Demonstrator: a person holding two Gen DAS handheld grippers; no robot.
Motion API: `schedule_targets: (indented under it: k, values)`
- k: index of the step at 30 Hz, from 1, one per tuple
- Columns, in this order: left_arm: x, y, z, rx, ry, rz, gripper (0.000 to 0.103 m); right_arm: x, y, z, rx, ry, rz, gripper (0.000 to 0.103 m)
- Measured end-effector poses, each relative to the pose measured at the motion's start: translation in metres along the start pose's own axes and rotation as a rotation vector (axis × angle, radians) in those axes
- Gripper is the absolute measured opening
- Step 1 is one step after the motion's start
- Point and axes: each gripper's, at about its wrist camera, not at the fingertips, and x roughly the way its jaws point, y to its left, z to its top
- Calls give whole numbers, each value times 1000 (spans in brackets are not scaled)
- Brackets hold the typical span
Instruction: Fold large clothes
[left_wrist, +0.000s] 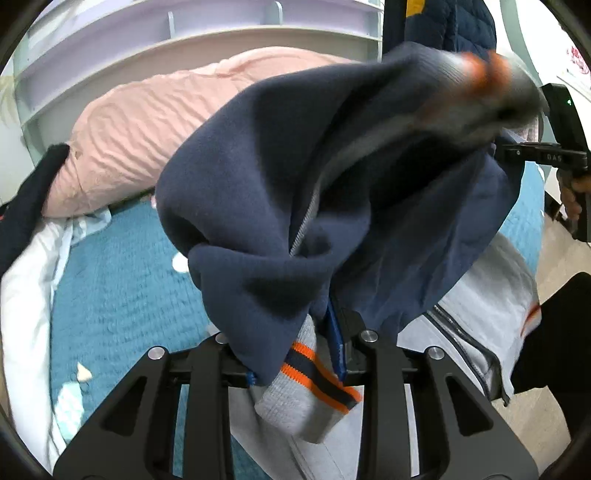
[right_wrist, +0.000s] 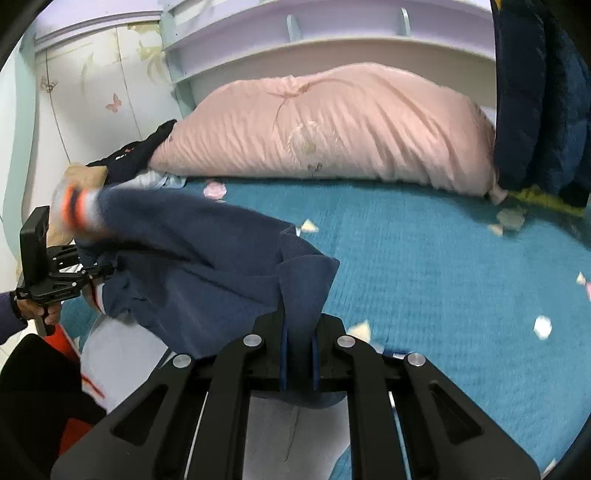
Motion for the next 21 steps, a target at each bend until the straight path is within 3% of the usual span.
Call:
schedule_targets:
  k: [4, 8, 10, 16, 18, 21]
  values:
    - [4, 2, 9, 15, -12, 24, 29, 3, -1, 16, 20, -39, -26, 8]
    - [12, 10, 29, 36, -60, 97, 29, 13, 6, 40, -56, -81, -95, 8]
    - [18, 6, 28, 70, -59, 120, 29, 19, 4, 40, -61, -75, -89, 8]
    - [11, -3, -5, 124, -83, 111, 31, 10, 1, -7, -53, -12, -49, 8]
    - [0, -17, -23, 183, -83, 122, 32, 2, 4, -27, -36, 11, -28, 9]
    - [-8, -32, -53, 234, -50, 116, 38, -6, 6, -54, -11, 54, -11, 9]
